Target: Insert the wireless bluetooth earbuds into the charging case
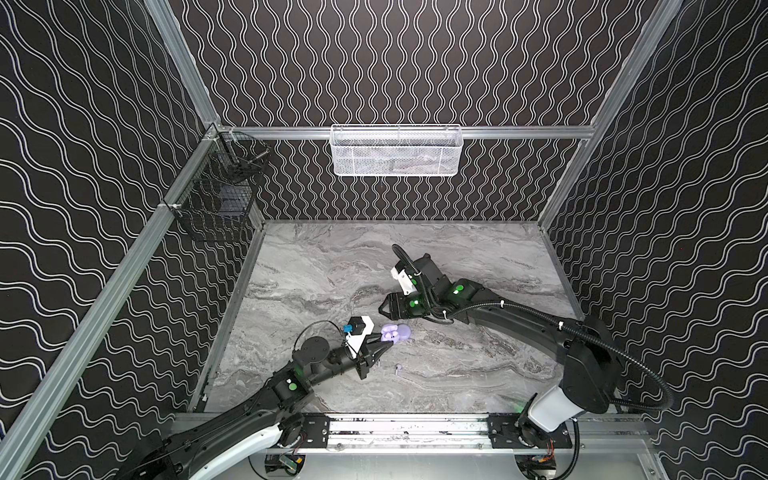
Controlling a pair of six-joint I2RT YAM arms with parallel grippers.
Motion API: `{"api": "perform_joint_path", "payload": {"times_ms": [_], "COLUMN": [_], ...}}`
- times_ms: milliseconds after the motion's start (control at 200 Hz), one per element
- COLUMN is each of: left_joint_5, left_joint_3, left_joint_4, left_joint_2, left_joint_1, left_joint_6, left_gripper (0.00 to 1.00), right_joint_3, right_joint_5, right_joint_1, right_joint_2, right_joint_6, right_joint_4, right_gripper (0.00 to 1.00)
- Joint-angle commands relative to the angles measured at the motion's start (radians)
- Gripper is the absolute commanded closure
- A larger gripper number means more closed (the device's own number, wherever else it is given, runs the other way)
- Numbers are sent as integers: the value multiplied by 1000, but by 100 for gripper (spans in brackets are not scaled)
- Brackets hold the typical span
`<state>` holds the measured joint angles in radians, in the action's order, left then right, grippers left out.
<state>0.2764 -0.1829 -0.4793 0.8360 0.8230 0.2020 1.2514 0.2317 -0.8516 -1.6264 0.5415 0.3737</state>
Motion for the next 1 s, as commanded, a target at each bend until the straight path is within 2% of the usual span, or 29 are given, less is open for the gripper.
{"api": "perform_joint_path", "payload": {"times_ms": [0,991], "left_joint_5": [9,-11], "left_joint_3": [-7,-7], "left_joint_4": [-25,-11], "left_joint_2": [-1,-8], "left_joint_1": [-1,-1], "left_joint_6": [-21,-23], "left_gripper": [100,100], "right_joint_3": [3,-65], "right_joint_5": [25,47], "right_joint_1": [-3,-42], "right_joint_2": [-10,20], "right_joint_6": [2,4], "right_joint_4": [-26,-39], "right_gripper": [39,39]}}
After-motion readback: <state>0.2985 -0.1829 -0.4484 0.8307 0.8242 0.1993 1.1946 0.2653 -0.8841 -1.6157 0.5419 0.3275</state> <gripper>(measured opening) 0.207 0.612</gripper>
